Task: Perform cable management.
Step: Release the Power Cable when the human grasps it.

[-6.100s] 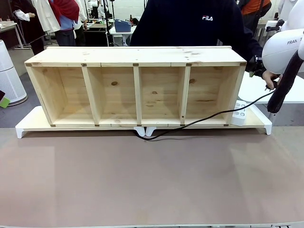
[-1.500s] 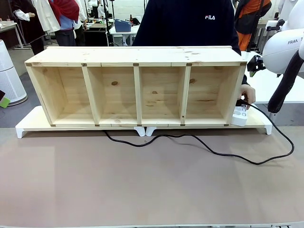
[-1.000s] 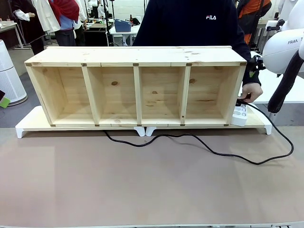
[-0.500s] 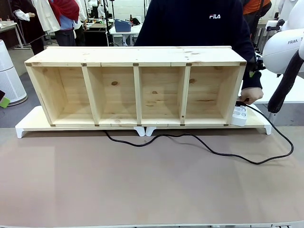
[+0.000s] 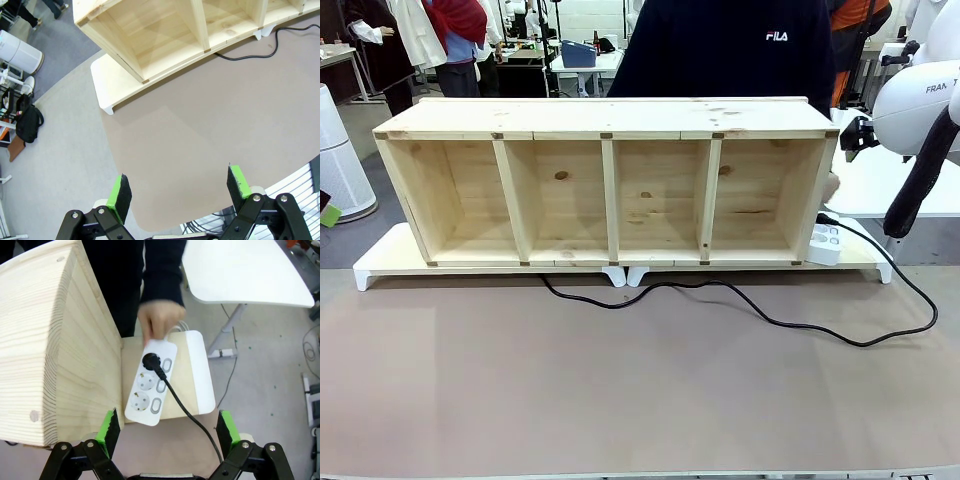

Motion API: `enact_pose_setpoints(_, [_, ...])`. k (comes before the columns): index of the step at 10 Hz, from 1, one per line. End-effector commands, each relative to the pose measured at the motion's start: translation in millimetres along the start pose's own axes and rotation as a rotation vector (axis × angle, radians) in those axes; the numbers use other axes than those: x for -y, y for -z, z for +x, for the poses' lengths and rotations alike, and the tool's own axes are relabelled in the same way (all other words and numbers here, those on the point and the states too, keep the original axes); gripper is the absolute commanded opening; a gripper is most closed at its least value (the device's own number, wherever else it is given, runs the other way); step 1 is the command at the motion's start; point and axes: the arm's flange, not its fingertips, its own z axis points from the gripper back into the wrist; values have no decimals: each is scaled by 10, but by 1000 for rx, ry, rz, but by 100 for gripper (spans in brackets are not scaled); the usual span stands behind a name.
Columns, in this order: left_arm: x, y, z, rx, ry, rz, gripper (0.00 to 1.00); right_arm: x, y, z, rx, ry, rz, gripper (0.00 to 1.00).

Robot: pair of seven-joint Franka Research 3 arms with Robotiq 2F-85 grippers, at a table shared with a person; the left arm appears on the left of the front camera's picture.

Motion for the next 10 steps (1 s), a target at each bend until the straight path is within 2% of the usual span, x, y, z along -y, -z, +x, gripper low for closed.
enact_pose_setpoints(1, [-2, 0, -5, 1, 0, -5, 100, -5, 14, -4, -5, 11, 7, 100])
enact_pose_setpoints(10, [-2, 0, -5, 1, 0, -5, 100, -5, 14, -4, -5, 11, 7, 100])
